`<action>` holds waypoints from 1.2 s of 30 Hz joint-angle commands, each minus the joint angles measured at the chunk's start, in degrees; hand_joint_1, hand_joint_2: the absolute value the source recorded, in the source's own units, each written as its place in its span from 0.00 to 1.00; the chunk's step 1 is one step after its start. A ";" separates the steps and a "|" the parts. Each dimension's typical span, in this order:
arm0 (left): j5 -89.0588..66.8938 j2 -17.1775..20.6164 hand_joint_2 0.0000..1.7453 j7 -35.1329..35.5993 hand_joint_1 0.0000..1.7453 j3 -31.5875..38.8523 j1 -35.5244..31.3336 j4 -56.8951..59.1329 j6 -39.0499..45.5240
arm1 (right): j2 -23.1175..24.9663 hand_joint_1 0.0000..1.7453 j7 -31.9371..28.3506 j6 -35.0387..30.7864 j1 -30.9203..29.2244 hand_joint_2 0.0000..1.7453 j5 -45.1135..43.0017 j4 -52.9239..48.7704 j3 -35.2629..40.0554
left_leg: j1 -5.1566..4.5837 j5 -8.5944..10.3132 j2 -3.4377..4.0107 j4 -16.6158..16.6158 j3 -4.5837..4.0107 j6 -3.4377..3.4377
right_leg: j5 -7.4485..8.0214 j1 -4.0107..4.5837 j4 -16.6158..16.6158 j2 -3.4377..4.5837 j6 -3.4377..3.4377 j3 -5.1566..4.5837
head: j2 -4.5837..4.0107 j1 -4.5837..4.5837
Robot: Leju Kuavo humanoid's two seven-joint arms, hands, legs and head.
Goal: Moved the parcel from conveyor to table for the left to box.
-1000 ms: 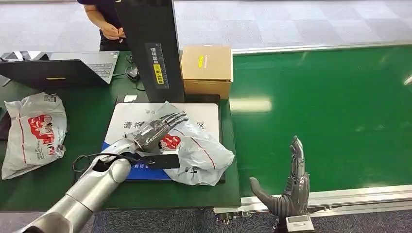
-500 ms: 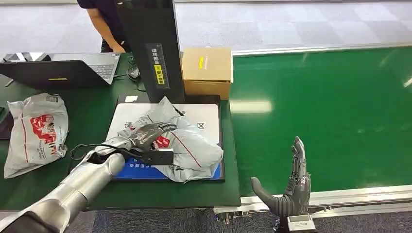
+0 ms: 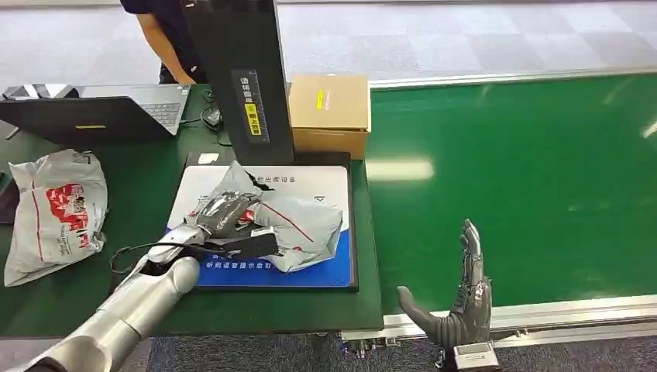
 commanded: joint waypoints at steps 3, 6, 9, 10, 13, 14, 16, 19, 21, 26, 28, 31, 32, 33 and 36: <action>0.50 0.76 1.00 -1.88 1.00 14.69 9.47 -18.20 4.66 | 2.19 0.00 1.37 0.87 -0.24 1.00 1.55 1.43 -2.03 | 0.05 -0.05 0.10 0.00 -0.19 0.01 | -0.02 0.08 -0.02 0.03 -0.13 -0.20 | 0.00 0.00; 0.82 0.65 1.00 -3.22 1.00 17.27 11.18 -20.97 6.46 | 2.01 0.00 1.19 0.60 0.30 1.00 1.69 1.66 -1.89 | 0.06 -0.06 0.06 0.00 -0.27 0.02 | -0.04 0.08 -0.04 -0.01 -0.09 -0.23 | 0.00 0.00; 0.80 0.34 1.00 -3.82 1.00 19.46 12.08 -23.09 8.17 | 1.75 0.00 1.16 0.42 0.16 1.00 1.77 2.24 -1.46 | 0.05 -0.06 0.08 0.01 -0.33 0.02 | -0.04 0.06 -0.03 0.02 -0.09 -0.30 | 0.00 -0.02; 0.79 0.45 1.00 -3.74 1.00 19.95 12.12 -23.76 8.08 | 1.81 0.00 1.16 0.18 -0.01 1.00 1.80 2.50 -1.41 | 0.06 -0.09 0.08 0.01 -0.30 0.03 | -0.07 0.09 -0.03 -0.01 -0.13 -0.26 | 0.00 0.02; 0.68 -0.23 1.00 -3.79 1.00 22.28 12.32 -24.64 9.80 | 1.48 0.00 1.39 -0.21 0.15 1.00 1.91 2.66 -0.96 | 0.08 -0.06 0.02 0.00 -0.33 0.02 | -0.07 0.11 -0.04 -0.07 -0.15 -0.28 | 0.00 0.00; 0.95 -0.59 1.00 -3.61 1.00 24.37 12.79 -25.57 11.91 | 1.19 0.00 1.45 -0.28 0.14 1.00 1.79 3.02 -0.54 | 0.06 -0.04 -0.01 -0.01 -0.38 0.02 | -0.05 0.08 -0.04 -0.08 -0.11 -0.33 | 0.00 0.00; 1.47 -0.41 1.00 -3.75 1.00 26.01 13.06 -25.91 13.09 | 1.05 0.00 1.45 -0.48 0.01 1.00 1.63 3.36 -0.16 | 0.07 -0.05 0.04 0.00 -0.35 0.02 | -0.05 0.10 -0.05 -0.04 -0.12 -0.31 | 0.00 0.00; 4.08 -0.76 1.00 -5.16 1.00 30.48 13.74 -25.59 18.23 | 0.64 0.00 1.45 -0.68 -0.72 1.00 1.27 4.48 1.05 | 0.06 -0.04 0.08 -0.02 -0.36 0.01 | -0.02 0.08 -0.06 0.03 -0.09 -0.35 | 0.00 -0.02; 7.64 -0.95 1.00 -7.00 1.00 34.54 14.16 -24.16 21.92 | 0.13 0.00 1.46 -1.14 -1.61 1.00 0.93 5.89 2.25 | 0.07 -0.04 0.10 -0.05 -0.32 0.02 | -0.02 0.09 -0.07 0.03 -0.12 -0.30 | 0.00 0.00; 12.23 -1.12 1.00 -8.73 1.00 41.01 10.02 -15.41 25.25 | -0.95 0.00 1.32 -3.65 -2.59 1.00 -0.19 8.09 4.22 | 0.09 -0.02 0.11 -0.10 -0.25 0.02 | -0.01 0.13 -0.10 0.03 -0.17 -0.24 | 0.00 -0.02; 13.05 -0.12 1.00 -9.12 1.00 42.93 6.64 -9.40 26.29 | -1.11 0.00 1.23 -3.99 -2.83 1.00 -0.68 8.40 4.75 | 0.10 0.01 -0.04 -0.04 -0.37 0.01 | -0.04 0.12 -0.06 -0.09 -0.10 -0.31 | 0.00 0.00; 17.85 0.78 1.00 -11.21 1.00 47.97 3.04 -1.01 26.19 | -0.85 0.00 1.38 -3.77 -3.80 1.00 -0.71 9.12 5.38 | 0.11 0.03 0.01 -0.08 -0.29 0.01 | -0.01 0.14 -0.09 -0.07 -0.17 -0.24 | 0.00 0.00; 18.48 0.64 1.00 -11.77 1.00 49.35 1.97 0.85 26.93 | -0.79 0.00 1.53 -3.90 -4.05 1.00 -0.52 9.15 5.52 | 0.12 0.03 0.08 -0.08 -0.30 0.00 | 0.00 0.14 -0.07 0.01 -0.16 -0.27 | 0.00 0.02; 16.94 1.14 1.00 -11.32 1.00 49.85 1.00 2.80 29.16 | -0.83 0.00 1.70 -3.95 -4.35 1.00 -0.36 9.19 5.77 | 0.10 0.02 0.10 -0.09 -0.30 -0.01 | 0.01 0.12 -0.06 0.03 -0.16 -0.29 | 0.00 -0.02; 16.90 1.74 1.00 -10.71 1.00 51.69 -4.09 10.31 31.06 | -0.86 0.00 2.16 -4.59 -4.55 1.00 -0.17 8.88 6.43 | 0.11 0.01 0.00 -0.04 -0.33 -0.01 | -0.03 0.13 -0.03 -0.07 -0.15 -0.29 | 0.00 0.00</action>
